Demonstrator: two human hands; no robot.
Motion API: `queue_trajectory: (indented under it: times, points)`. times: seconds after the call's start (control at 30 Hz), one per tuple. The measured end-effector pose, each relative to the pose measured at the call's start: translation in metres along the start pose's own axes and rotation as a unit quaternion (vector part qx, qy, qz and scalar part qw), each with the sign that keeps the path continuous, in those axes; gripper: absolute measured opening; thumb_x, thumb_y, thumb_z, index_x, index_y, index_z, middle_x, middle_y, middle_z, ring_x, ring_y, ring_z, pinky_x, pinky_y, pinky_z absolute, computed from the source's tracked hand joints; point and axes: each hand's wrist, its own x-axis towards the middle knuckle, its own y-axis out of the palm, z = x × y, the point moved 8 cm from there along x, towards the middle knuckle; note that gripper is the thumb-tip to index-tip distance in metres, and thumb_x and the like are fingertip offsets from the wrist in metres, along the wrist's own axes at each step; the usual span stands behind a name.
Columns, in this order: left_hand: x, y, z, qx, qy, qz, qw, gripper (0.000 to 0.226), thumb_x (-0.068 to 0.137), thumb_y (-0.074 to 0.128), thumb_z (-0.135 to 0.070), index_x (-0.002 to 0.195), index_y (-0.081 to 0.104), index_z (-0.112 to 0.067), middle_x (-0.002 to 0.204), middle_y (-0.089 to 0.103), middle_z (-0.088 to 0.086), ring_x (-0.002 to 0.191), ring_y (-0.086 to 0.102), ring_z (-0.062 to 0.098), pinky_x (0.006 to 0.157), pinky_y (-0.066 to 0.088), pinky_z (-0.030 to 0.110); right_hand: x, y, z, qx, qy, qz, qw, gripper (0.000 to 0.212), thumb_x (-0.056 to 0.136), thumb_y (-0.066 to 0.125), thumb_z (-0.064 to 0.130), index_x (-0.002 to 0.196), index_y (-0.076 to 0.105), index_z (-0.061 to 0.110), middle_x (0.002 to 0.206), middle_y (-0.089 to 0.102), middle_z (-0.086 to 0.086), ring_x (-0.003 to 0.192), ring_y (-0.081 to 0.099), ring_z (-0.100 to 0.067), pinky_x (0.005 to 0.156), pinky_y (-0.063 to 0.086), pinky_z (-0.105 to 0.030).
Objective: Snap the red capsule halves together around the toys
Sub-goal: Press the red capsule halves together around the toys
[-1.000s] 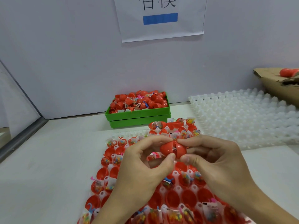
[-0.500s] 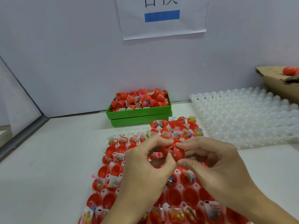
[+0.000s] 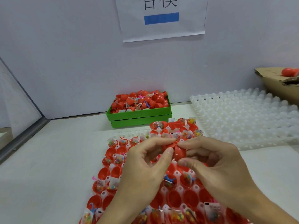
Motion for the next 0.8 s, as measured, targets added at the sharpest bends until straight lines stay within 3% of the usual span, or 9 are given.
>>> queue_trajectory:
  times: [0.17,0.37,0.63,0.8]
  points:
    - [-0.0007,-0.0012,0.0016,-0.004,0.011,-0.015,1.0,0.027,0.086,0.067,0.005,0.096,0.076,-0.018,0.093,0.075,-0.002,0.092,0.072,0.013,0.07,0.057,0.017,0.0002,0.001,-0.0004,0.022,0.01,0.007,1.0,0.03,0.066,0.082,0.023,0.094,0.076,0.033,0.08,0.077,0.001,0.074,0.075,-0.017,0.07,0.059,-0.025]
    - [-0.0018,-0.0029,-0.0018,0.064,0.045,-0.042,0.996,0.026,0.081,0.062,-0.01,0.096,0.072,-0.029,0.09,0.073,-0.011,0.083,0.072,0.01,0.064,0.056,0.015,-0.0002,0.0024,-0.0006,0.037,0.014,0.011,0.999,0.032,0.066,0.082,0.019,0.095,0.077,0.033,0.08,0.076,-0.002,0.073,0.074,-0.017,0.069,0.058,-0.023]
    - [-0.0057,-0.0019,-0.0073,0.119,0.081,-0.066,0.987,0.03,0.08,0.064,-0.009,0.102,0.075,-0.026,0.093,0.072,-0.015,0.088,0.072,0.007,0.068,0.059,0.019,-0.0008,0.0028,0.0047,0.013,-0.002,0.007,1.0,0.033,0.069,0.08,0.016,0.095,0.075,0.034,0.081,0.076,0.005,0.072,0.073,-0.011,0.068,0.058,-0.022]
    - [-0.006,-0.0011,-0.0036,0.071,0.047,-0.039,0.996,0.036,0.083,0.066,-0.018,0.113,0.072,-0.036,0.112,0.072,-0.017,0.107,0.067,0.0,0.076,0.059,0.018,-0.0003,0.001,0.0044,0.017,0.017,0.004,1.0,0.031,0.069,0.081,0.021,0.096,0.075,0.034,0.077,0.076,0.004,0.071,0.074,-0.012,0.065,0.055,-0.018]
